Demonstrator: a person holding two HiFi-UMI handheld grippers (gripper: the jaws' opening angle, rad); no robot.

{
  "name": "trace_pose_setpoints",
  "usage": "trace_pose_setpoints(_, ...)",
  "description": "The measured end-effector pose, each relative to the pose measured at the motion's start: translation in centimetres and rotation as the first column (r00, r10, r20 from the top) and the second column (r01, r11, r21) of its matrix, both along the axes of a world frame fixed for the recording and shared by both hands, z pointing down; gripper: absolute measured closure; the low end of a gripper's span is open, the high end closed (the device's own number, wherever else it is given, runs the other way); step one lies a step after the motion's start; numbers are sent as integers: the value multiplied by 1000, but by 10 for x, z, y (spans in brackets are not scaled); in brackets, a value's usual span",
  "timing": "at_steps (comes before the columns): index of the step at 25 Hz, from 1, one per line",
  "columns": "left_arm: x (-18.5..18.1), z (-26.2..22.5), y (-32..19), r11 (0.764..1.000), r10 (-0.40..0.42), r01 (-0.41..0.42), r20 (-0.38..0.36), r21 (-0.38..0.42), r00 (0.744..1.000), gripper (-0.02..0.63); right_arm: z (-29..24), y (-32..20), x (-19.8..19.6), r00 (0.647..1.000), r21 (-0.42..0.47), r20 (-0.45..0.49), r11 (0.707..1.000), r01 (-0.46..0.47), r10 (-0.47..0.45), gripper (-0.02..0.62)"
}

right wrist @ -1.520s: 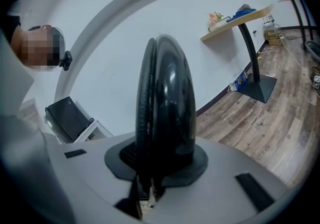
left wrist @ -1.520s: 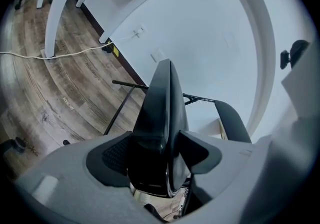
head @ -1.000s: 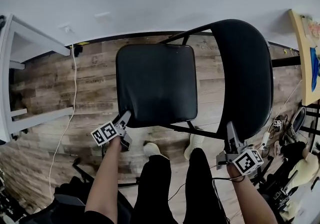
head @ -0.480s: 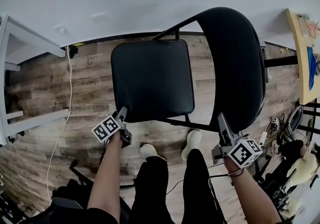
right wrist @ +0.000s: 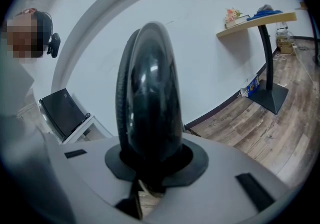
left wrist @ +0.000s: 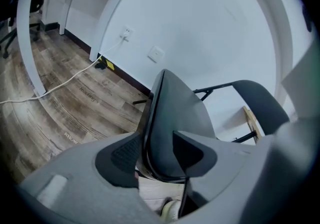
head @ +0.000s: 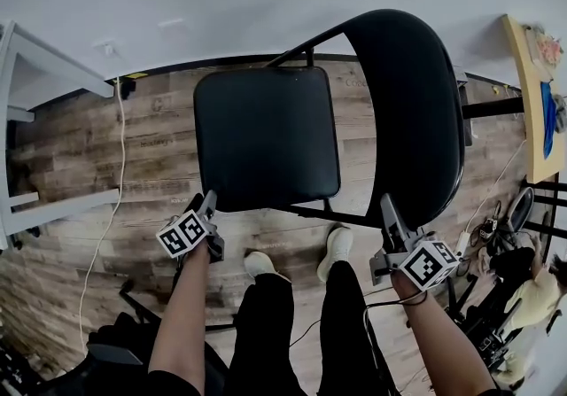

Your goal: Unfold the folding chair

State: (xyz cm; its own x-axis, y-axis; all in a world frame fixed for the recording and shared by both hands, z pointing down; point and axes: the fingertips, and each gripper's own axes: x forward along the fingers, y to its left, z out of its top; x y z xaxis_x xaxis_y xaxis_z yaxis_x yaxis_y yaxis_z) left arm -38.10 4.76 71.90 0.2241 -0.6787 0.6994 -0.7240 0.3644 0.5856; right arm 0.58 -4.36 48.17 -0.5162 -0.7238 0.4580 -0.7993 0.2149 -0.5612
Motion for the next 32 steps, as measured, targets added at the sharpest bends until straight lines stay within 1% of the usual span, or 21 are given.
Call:
trace_pose_setpoints(3,-5,-29,14,999,11,-11,-17,44,1000,403,0,4,3,999,-24,-42,1000,-8,7,520)
trace_pose_setpoints(6,-6,-73,23,995,-9,17,-73,101,997,403,-2,13,11,997,-69,-49,996,-63,60,497)
trace_pose_setpoints(7,-1,-92,26,992,-10,21,-94,122,995,403,-4,18,14,996,-87,-52,993,-76,71,485)
trace_pose_setpoints(9,11,-132,35,986,-12,34,-134,161,991,403,-8,30,20,996,-121,-67,990,-74,67,474)
trace_pose_setpoints(11,22,-169,47,979,-34,69,-177,194,984,405,-16,40,27,995,-151,-80,987,-63,51,462)
trace_pose_setpoints(14,41,-230,67,963,-58,116,-231,244,971,408,-33,58,38,995,-185,-82,980,-76,62,460)
trace_pose_setpoints(16,61,-272,82,955,-31,98,-235,280,972,410,-52,77,42,996,-204,-71,976,-70,56,460)
trace_pose_setpoints(18,86,-310,96,947,46,21,-200,322,979,413,-83,96,39,998,-201,-51,978,-48,39,460)
trace_pose_setpoints(20,113,-347,105,932,133,-72,-152,355,979,416,-125,111,28,999,-165,-34,986,-8,2,460)
trace_pose_setpoints(22,138,-384,111,915,200,-140,-124,379,972,419,-173,122,16,998,-106,-36,993,44,-48,460)
trace_pose_setpoints(24,159,-421,113,888,259,-200,-92,413,961,422,-219,130,7,995,-45,-46,995,89,-91,460)
trace_pose_setpoints(26,175,-459,112,856,310,-257,-48,449,950,425,-262,136,2,991,11,-64,993,121,-120,460)
trace_pose_setpoints(28,186,-494,106,828,337,-295,-1,477,942,428,-302,137,3,985,80,-98,986,148,-140,460)
trace_pose_setpoints(30,196,-526,96,804,348,-315,32,504,937,444,-342,135,10,978,161,-147,972,172,-148,460)
trace_pose_setpoints(32,206,-558,89,781,352,-330,64,531,934,482,-380,134,23,973,235,-183,954,183,-142,460)
